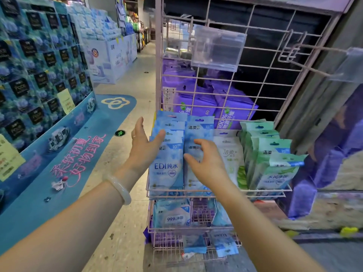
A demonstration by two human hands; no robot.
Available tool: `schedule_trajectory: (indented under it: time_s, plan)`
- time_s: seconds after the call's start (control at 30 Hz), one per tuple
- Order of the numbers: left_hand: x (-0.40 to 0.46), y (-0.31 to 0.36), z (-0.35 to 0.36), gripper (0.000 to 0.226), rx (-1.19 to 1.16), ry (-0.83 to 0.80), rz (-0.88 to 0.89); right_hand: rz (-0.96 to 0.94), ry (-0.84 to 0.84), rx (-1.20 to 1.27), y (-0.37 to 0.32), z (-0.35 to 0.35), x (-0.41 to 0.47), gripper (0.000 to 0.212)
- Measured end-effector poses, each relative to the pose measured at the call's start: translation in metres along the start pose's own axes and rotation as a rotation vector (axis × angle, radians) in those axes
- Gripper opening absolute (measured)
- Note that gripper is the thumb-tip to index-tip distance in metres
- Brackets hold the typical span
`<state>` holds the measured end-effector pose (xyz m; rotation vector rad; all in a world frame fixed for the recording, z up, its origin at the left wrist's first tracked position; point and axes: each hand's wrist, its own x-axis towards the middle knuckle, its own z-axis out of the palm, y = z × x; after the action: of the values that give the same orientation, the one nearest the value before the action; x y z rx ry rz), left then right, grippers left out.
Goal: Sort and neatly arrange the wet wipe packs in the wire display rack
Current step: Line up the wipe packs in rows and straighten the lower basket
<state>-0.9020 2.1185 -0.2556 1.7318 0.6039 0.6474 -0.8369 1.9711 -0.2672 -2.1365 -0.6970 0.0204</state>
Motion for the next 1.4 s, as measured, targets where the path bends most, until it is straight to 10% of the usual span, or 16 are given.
schedule_trajectory:
  time_s: [0.1, 0.3, 0.73, 1.4]
  plan:
    - [-0.023, -0.002, -0.004, 0.094, 0.281, -0.002, 0.174, 0.038, 0.088, -0.205, 0.017, -0.016, -0.002, 0.032]
    - [-0.036, -0.011, 0.004, 0.103, 0.424, -0.011, 0.226, 0.134, -0.248, -0.593, 0.025, -0.03, 0.004, 0.037]
    - [-0.089, 0.01, 0.037, 0.036, 0.45, -0.162, 0.516, -0.211, -0.208, -0.141, 0.013, -0.045, -0.027, 0.027]
    - [-0.241, -0.139, 0.153, 0.042, 0.606, -0.473, -0.163, 0.116, -0.634, -0.286, 0.216, -0.05, -0.174, 0.03]
